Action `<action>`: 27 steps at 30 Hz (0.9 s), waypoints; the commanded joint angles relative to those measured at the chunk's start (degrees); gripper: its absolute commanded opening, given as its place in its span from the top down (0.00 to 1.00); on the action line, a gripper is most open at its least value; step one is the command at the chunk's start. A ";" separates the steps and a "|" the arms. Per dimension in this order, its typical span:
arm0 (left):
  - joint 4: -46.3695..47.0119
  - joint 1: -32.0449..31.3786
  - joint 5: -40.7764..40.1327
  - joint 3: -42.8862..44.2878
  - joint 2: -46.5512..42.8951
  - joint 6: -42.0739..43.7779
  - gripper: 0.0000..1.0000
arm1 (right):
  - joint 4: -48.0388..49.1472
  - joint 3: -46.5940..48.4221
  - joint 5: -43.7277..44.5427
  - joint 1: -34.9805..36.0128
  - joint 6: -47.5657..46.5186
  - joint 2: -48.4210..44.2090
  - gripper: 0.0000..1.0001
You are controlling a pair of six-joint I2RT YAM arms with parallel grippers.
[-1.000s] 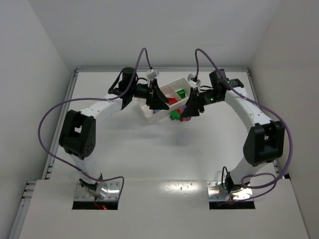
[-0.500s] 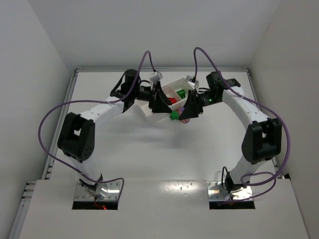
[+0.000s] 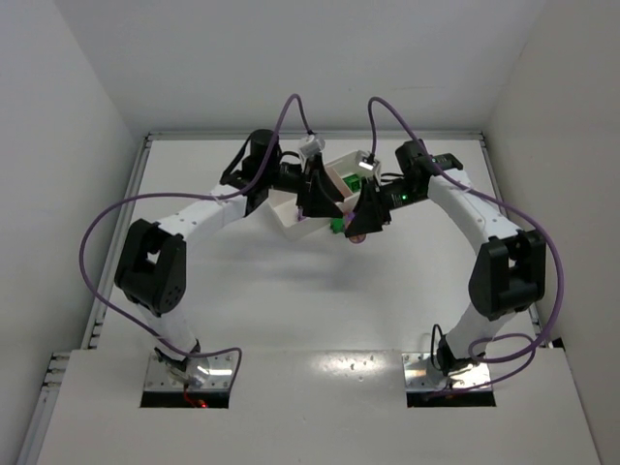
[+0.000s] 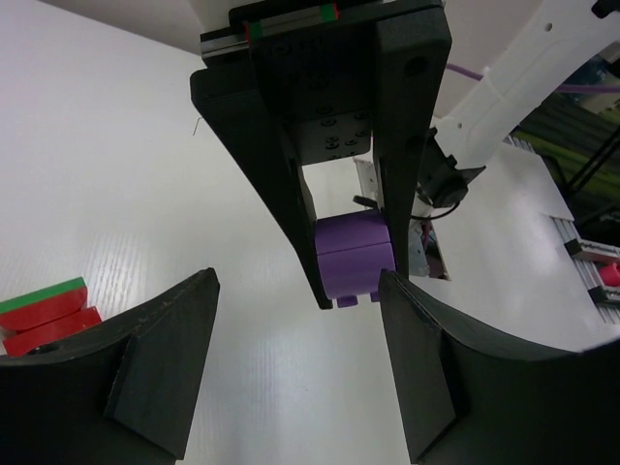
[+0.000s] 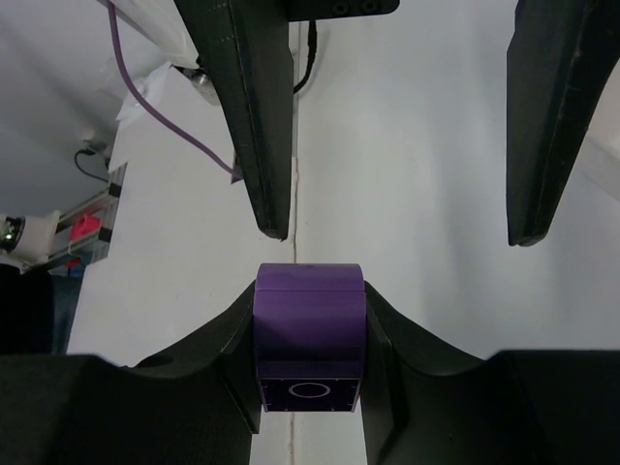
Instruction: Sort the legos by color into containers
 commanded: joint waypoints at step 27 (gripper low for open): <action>-3.05 -2.68 3.52 3.58 2.52 3.24 0.28 | 4.54 0.39 2.55 0.92 -0.92 -0.97 0.99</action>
